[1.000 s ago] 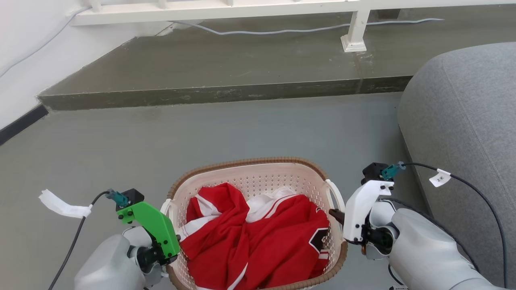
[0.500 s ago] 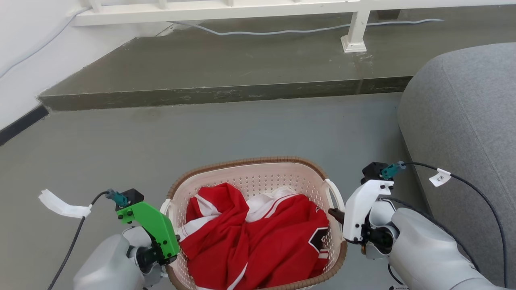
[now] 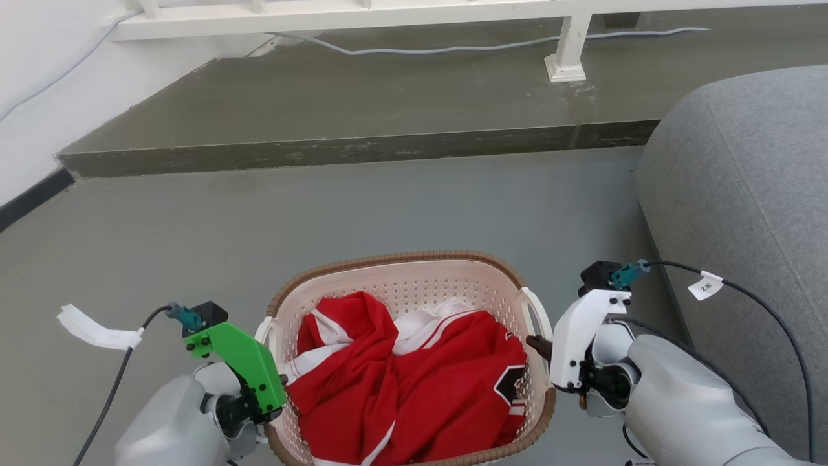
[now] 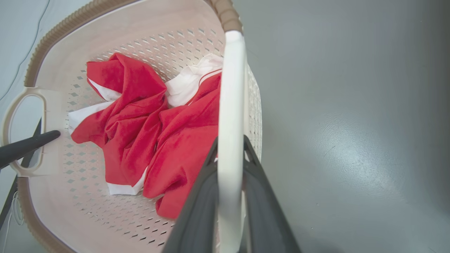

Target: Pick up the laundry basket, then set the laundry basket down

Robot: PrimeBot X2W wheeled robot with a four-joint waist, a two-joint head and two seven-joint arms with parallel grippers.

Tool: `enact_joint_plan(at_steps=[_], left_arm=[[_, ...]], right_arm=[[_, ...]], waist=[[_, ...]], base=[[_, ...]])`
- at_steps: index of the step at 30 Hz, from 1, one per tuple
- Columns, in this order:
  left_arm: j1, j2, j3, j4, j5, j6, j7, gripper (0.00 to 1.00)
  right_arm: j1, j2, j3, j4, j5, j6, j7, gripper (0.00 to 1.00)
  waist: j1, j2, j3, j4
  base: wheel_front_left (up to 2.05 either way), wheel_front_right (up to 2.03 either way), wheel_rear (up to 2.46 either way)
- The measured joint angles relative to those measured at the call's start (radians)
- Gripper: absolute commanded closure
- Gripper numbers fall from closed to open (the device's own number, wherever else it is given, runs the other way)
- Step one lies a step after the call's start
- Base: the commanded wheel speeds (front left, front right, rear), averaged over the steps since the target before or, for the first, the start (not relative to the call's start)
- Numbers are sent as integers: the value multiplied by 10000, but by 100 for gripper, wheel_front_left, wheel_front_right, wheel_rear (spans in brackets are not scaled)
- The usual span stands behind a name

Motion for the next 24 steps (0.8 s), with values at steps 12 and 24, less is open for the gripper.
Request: enact_joint_plan(at_steps=[12, 24], left_arm=[[-15, 23, -58, -127, 2, -2, -274, 100], [-640, 33, -169, -282, 270, -4, -1271, 100]], right_arm=[[-28, -86, 94, -136, 81, 2, -359, 100], [-704, -255, 393, -263, -334, 6, -1147, 100]], waist=[[0, 0, 313, 29], [0, 0, 1305, 46]], base=[[0, 0, 0], [0, 0, 0]])
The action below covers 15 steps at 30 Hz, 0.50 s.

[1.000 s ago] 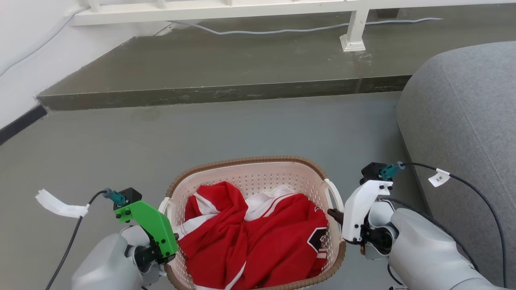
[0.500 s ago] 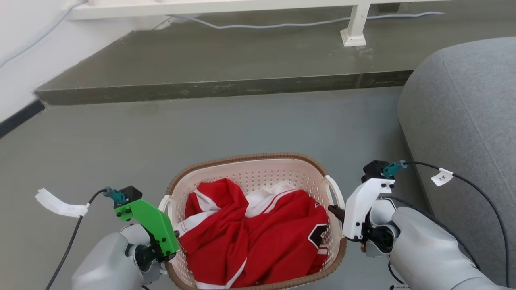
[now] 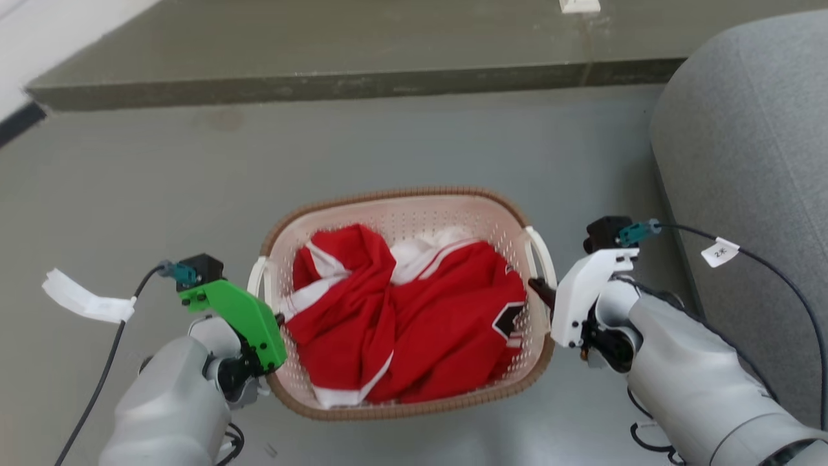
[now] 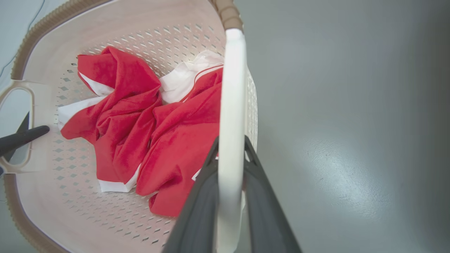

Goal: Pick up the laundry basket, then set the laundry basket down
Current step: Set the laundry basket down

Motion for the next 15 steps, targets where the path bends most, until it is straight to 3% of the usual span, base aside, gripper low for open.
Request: enact_joint_plan(at_steps=[15], left_arm=[[-979, -31, -174, -194, 606, 48, -1732, 100]], right_arm=[[-1046, -174, 67, -65, -623, 38, -1661, 100]], waist=[[0, 0, 1987, 35]], base=[[0, 0, 0]])
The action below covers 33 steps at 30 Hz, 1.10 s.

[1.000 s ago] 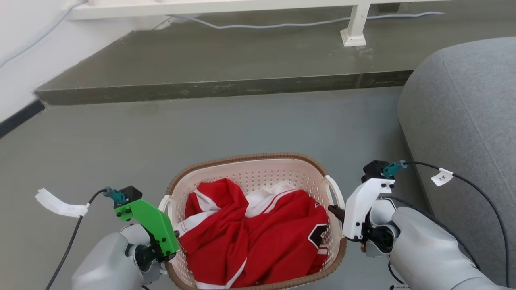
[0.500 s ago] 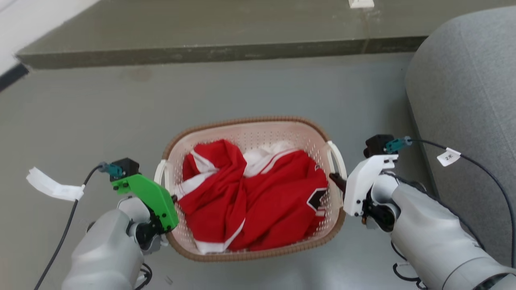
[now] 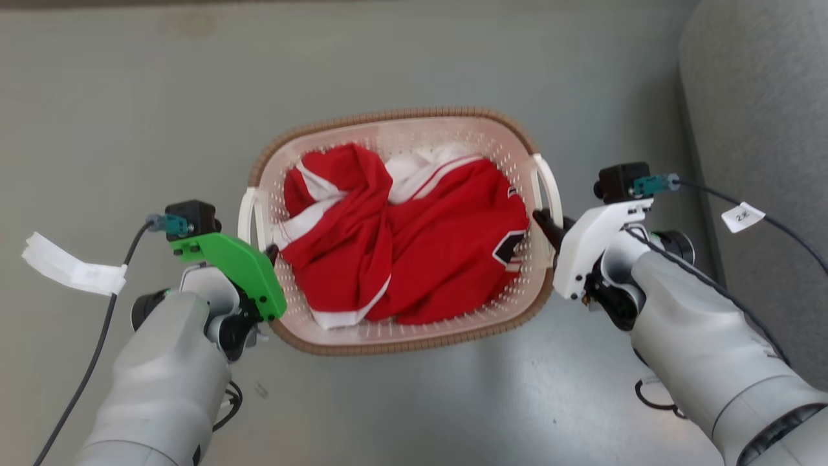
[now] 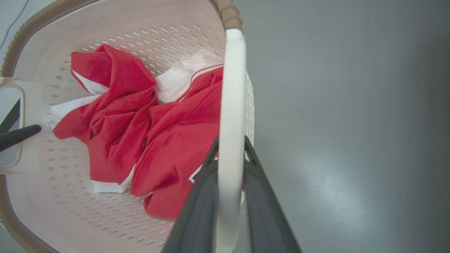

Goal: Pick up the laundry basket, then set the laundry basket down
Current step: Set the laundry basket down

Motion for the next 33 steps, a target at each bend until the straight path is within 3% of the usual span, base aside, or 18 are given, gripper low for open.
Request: enact_joint_plan(at_steps=[33], left_arm=[[-1498, -270, 27, 364, 359, 36, -1467, 100]], right_arm=[[-1476, -90, 12, 562, -403, -12, -1524, 100]], waist=[[2, 0, 4097, 115]], base=[[0, 0, 0]])
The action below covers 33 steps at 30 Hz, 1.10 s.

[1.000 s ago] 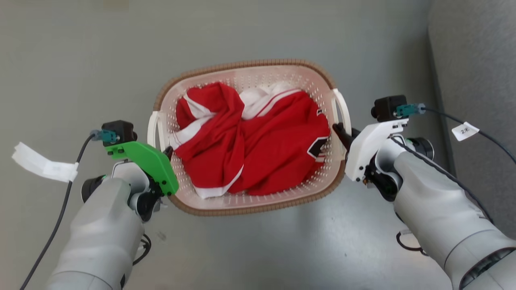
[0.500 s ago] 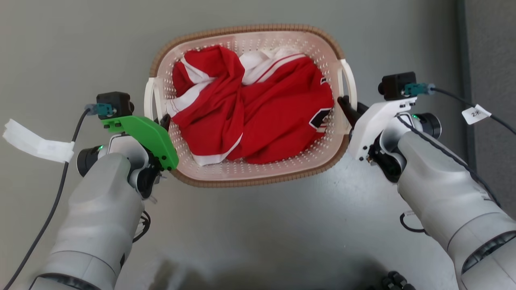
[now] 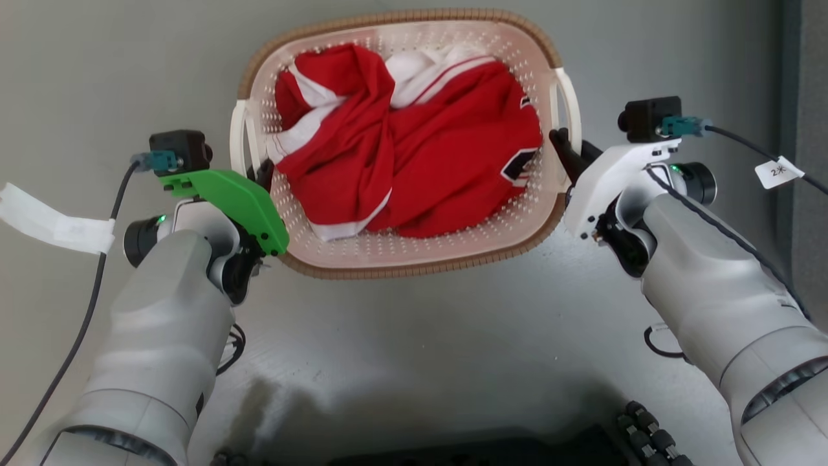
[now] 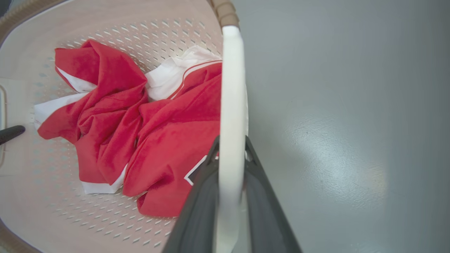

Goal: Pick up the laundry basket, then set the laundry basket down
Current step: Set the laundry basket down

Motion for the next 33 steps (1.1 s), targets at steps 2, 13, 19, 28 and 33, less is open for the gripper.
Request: enact_joint_plan(at_steps=[2, 13, 19, 28, 33], left_arm=[[-77, -4, -2, 15, 0, -2, -140, 100], [-279, -42, -75, 140, 19, -21, -378, 100], [-423, -77, -144, 253, 29, -69, -474, 100], [-566, 88, -157, 366, 10, -98, -474, 0], [-648, 88, -182, 374, 0, -98, -474, 0]], right_arm=[[-149, 6, -19, 42, 0, 0, -132, 100], [-307, 86, -38, 297, -2, 0, -345, 100], [-349, 100, -44, 418, -4, 0, -426, 100], [-354, -100, 75, 460, -107, -77, -596, 0], [-357, -182, 82, 468, -104, -77, -612, 0]], waist=[[0, 0, 198, 13], [0, 0, 526, -20], [-1, 0, 644, -39], [-1, 0, 714, 4], [-1, 0, 720, 42]], base=[[0, 0, 0], [0, 0, 0], [0, 0, 0], [0, 0, 0], [0, 0, 0]])
